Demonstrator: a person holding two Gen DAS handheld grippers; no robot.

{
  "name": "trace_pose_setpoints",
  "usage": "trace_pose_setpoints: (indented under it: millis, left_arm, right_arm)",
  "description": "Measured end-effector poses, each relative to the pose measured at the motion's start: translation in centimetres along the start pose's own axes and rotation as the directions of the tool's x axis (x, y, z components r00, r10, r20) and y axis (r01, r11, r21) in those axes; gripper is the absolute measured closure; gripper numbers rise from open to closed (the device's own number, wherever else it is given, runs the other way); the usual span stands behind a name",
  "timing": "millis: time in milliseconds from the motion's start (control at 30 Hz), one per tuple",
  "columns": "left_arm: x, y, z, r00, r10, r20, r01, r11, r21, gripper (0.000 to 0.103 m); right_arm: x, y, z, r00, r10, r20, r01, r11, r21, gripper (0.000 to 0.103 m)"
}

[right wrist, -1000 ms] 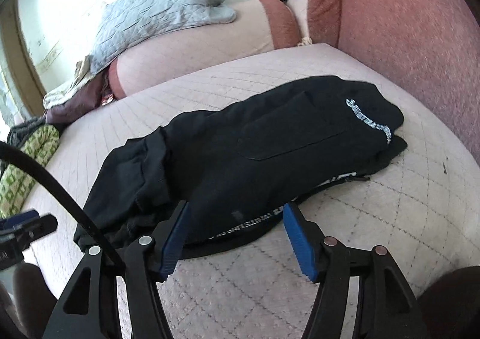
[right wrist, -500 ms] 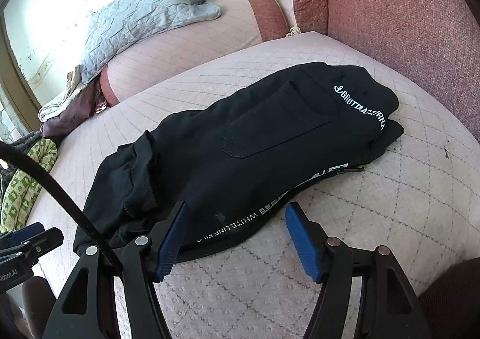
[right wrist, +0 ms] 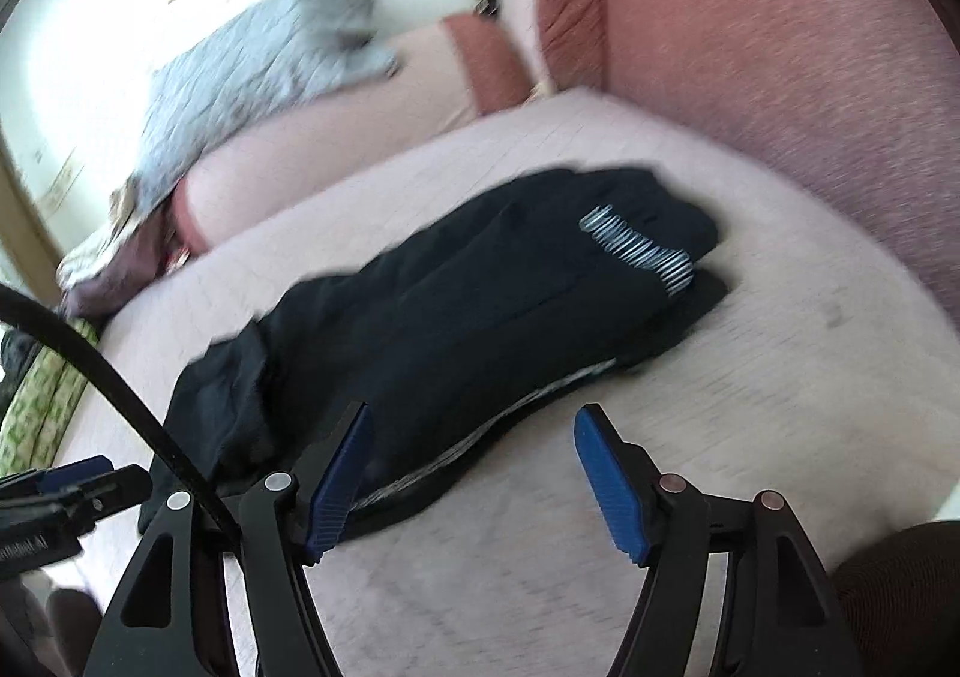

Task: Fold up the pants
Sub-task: 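Grasp the pants with the right gripper while the left gripper grasps nearby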

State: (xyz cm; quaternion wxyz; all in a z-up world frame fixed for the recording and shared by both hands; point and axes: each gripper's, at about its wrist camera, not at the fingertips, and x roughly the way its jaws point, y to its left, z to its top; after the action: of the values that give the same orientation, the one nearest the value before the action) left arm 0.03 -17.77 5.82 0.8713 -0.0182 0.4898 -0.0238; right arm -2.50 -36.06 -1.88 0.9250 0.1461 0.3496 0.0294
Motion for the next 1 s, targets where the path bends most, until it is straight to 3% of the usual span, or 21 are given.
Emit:
trace_pose_setpoints:
  millis: [167, 267, 367, 500, 733, 867, 900, 1000]
  left_arm:
    - [1.4, -3.5, 6.0, 0.988, -0.157, -0.010, 0.157, 0.983, 0.099, 0.033]
    - [3.8, -5.9, 9.5, 0.970, -0.234, -0.063, 0.241, 0.959, 0.149, 0.033]
    - [7.4, -8.6, 13.2, 0.950, -0.287, -0.121, 0.306, 0.931, 0.198, 0.033]
    - [11.8, -11.9, 16.5, 0.927, -0.321, -0.192, 0.362, 0.899, 0.247, 0.033]
    - [18.2, -16.2, 19.0, 0.881, -0.347, -0.323, 0.428, 0.873, 0.231, 0.033]
    - [21.3, -18.1, 19.1, 0.837, -0.353, -0.417, 0.473, 0.850, 0.232, 0.033]
    - [21.8, -18.6, 19.0, 0.832, -0.347, -0.432, 0.477, 0.846, 0.239, 0.031]
    - [21.7, -20.3, 18.5, 0.842, -0.331, -0.427, 0.472, 0.834, 0.286, 0.025]
  right_arm:
    - [-1.0, -4.5, 1.4, 0.996, -0.091, 0.006, 0.089, 0.984, 0.152, 0.025]
    - [0.1, -7.1, 1.8, 0.998, -0.024, -0.053, 0.038, 0.957, 0.286, 0.023]
    - [0.5, -7.3, 2.2, 0.998, 0.006, -0.055, 0.011, 0.957, 0.290, 0.023]
    - [1.1, -8.0, 2.5, 0.997, 0.041, -0.068, -0.019, 0.953, 0.303, 0.023]
    - [4.0, -10.3, 4.9, 0.985, 0.137, -0.101, -0.088, 0.919, 0.385, 0.023]
    - [5.5, -10.4, 5.9, 0.980, 0.173, -0.096, -0.119, 0.905, 0.409, 0.019]
    - [5.7, -10.6, 6.0, 0.980, 0.179, -0.082, -0.129, 0.898, 0.421, 0.019]
    - [5.9, -10.4, 6.1, 0.981, 0.185, -0.065, -0.141, 0.896, 0.422, 0.020]
